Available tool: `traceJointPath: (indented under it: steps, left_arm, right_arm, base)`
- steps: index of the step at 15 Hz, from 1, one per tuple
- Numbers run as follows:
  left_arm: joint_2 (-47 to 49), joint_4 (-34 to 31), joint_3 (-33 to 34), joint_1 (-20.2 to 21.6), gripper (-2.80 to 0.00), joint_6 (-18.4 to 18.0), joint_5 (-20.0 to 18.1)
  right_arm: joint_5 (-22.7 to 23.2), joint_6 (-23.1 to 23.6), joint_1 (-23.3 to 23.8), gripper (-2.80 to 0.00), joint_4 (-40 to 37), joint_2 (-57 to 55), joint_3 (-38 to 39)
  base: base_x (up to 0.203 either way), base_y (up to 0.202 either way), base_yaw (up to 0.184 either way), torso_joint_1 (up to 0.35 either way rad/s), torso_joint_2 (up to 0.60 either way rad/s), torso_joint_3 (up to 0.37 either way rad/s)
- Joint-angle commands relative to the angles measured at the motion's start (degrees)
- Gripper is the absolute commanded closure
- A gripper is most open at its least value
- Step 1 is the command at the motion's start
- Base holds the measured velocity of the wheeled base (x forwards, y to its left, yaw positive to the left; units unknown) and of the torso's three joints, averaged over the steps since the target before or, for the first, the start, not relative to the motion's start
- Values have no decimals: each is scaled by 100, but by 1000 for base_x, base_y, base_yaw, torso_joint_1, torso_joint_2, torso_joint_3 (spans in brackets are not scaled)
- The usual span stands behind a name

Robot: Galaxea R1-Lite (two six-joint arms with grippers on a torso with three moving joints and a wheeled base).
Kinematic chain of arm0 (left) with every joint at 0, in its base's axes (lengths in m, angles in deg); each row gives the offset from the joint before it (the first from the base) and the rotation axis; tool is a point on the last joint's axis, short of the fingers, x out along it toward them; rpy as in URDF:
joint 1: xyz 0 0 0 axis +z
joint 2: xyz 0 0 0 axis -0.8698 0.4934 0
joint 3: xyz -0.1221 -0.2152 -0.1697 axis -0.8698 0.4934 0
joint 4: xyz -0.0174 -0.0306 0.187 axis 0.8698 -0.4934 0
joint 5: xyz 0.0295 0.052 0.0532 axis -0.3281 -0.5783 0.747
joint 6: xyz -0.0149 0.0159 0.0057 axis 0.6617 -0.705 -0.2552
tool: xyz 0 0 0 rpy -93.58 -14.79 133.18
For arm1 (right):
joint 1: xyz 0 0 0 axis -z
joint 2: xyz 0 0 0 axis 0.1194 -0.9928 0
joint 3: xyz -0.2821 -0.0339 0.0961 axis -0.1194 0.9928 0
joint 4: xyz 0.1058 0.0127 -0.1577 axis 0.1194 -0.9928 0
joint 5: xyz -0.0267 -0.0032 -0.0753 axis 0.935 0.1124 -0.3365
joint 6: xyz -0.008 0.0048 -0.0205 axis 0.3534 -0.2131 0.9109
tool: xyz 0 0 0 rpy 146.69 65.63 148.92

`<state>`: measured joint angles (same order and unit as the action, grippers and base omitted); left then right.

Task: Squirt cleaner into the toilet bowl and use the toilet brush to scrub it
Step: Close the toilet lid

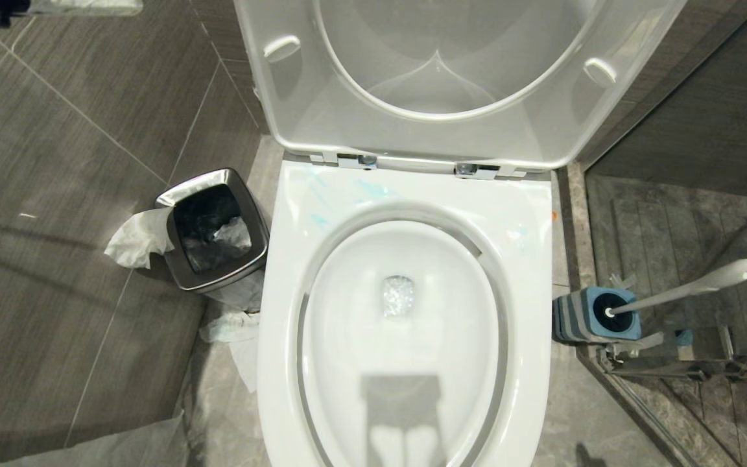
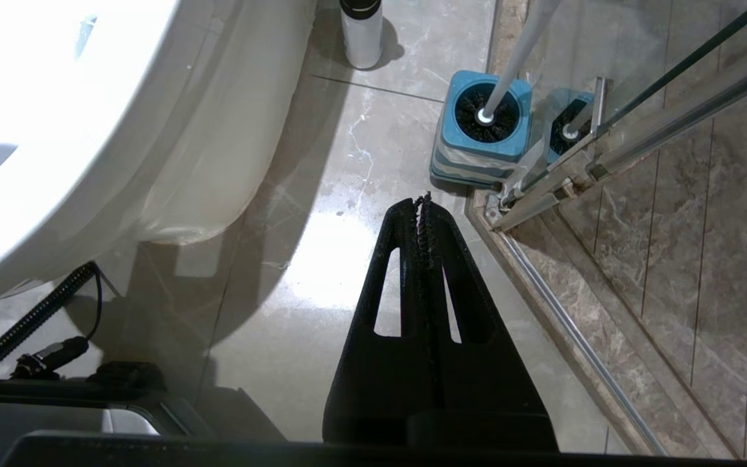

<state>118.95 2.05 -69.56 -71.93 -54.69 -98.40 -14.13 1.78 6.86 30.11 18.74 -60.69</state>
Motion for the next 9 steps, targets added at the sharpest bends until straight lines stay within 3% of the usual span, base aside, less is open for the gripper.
traceJointPath:
  steps: [1, 4, 6, 9]
  left_arm:
    - [277, 769, 11, -162, 0, 619, -95]
    - [271, 1491, 347, -348, 0, 583, -44]
    - [264, 1922, 646, -353, 0, 337, 90]
    - [356, 2505, 639, -161, 0, 309, 309]
  right_arm:
    - [4, 2, 0, 0, -2, -5, -1]
    - [4, -5, 0, 0, -2, -5, -1]
    - [4, 3, 0, 0, -2, -5, -1]
    - [4, 3, 0, 0, -2, -5, -1]
  base:
    - [0, 0, 0, 0, 0, 0]
    - [0, 0, 0, 0, 0, 0]
    - [0, 0, 0, 0, 0, 0]
    - [0, 0, 0, 0, 0, 0]
